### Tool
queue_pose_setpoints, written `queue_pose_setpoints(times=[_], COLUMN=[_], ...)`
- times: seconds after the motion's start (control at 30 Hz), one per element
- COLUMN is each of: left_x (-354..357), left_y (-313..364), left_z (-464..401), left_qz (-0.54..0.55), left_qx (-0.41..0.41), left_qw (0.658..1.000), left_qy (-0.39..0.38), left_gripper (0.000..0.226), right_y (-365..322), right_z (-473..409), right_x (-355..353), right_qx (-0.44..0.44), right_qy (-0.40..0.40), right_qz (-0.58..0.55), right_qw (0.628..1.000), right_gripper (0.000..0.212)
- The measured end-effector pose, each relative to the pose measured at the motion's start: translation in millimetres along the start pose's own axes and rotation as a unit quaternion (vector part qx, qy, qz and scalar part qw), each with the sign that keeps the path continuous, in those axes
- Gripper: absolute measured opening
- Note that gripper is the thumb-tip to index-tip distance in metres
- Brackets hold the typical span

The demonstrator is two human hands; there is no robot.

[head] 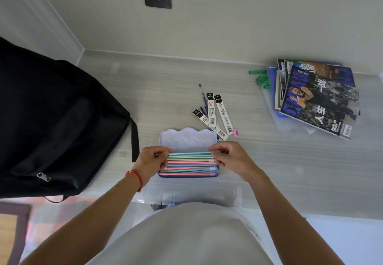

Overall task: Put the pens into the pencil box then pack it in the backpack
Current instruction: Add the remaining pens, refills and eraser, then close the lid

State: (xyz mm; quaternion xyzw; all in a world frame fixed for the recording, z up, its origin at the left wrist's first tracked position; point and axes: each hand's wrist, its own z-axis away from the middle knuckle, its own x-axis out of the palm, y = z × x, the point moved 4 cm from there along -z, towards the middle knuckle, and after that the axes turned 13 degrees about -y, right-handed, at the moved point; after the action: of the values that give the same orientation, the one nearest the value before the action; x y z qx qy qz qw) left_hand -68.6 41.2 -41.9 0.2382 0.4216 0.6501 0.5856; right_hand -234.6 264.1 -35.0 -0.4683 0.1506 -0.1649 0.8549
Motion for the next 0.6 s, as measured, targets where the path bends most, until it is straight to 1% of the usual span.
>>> queue_pose_setpoints(times=[0.1,0.2,0.33,0.4,0.5,0.6], left_x=[-1.1,1.0,1.3,-0.7,-2.0,-2.7], left_y=[-6.6,-12.5,-19.4,-22.2,-28.8,-33.0], left_z=[-2.0,-6.1,-10.6,-11.1,-11.2,-10.9], left_qz=[-0.069,-0.181,-0.276,-0.298,-0.342,-0.369], left_qx=[0.010,0.019,0.042,0.063,0.085,0.099], left_qw=[0.998,0.983,0.960,0.952,0.936,0.924], left_qy=[0.008,0.030,0.006,0.007,0.008,0.016], left_gripper=[0.021,0.013,0.019,0.019,0.020,0.021], right_y=[14.0,22.9,28.7,31.0,33.0,33.7], right_z=[-0.3,0.1,0.9,0.9,0.9,2.5], right_x=[1.2,10.2,18.2,19.6,20.5,18.9], right_qx=[0.004,-0.009,-0.015,-0.009,-0.010,-0.016], right_qy=[0.044,0.103,0.152,0.158,0.147,0.143], right_qz=[0.055,0.132,0.171,0.171,0.139,0.100], right_qw=[0.998,0.986,0.973,0.972,0.979,0.985], right_gripper=[0.010,0.009,0.011,0.011,0.008,0.016])
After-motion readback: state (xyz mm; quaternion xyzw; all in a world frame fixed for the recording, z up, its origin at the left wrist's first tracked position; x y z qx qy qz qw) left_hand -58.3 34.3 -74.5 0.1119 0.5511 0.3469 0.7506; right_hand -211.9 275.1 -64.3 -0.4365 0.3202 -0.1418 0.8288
